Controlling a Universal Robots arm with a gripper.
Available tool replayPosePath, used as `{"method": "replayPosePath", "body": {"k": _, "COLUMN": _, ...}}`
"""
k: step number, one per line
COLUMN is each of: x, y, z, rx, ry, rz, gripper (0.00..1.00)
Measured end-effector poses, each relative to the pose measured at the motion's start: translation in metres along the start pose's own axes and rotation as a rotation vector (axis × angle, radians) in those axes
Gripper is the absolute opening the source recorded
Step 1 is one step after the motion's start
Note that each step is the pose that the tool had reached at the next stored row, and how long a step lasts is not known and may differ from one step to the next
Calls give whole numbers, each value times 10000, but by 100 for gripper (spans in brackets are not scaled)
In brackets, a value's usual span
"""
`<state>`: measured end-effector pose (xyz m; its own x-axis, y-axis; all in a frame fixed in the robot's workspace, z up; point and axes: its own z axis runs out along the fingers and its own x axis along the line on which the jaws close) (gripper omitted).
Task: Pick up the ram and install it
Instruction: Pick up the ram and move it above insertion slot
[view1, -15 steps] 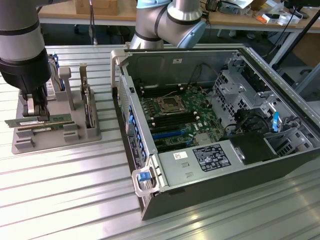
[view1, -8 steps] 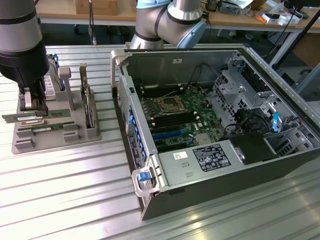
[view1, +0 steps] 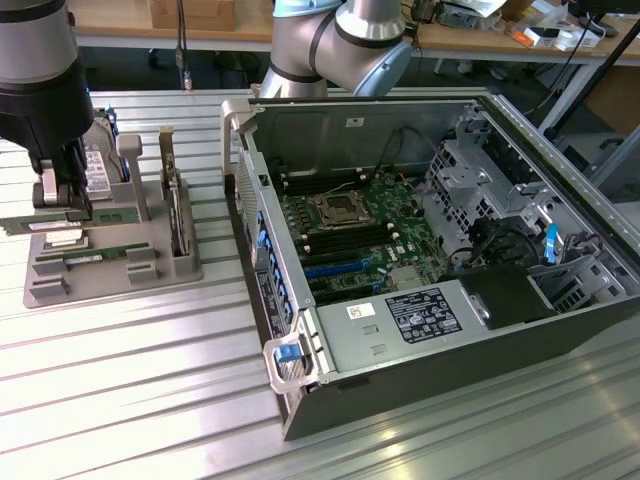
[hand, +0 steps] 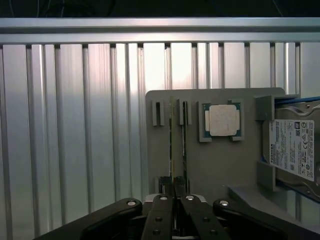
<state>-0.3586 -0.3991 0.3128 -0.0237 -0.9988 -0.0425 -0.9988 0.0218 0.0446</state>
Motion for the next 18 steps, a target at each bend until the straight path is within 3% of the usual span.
{"method": "replayPosePath", "body": {"k": 18, "x": -15, "y": 15, "z": -347, "rx": -3, "ry": -137, "rz": -6, "gripper": 12}}
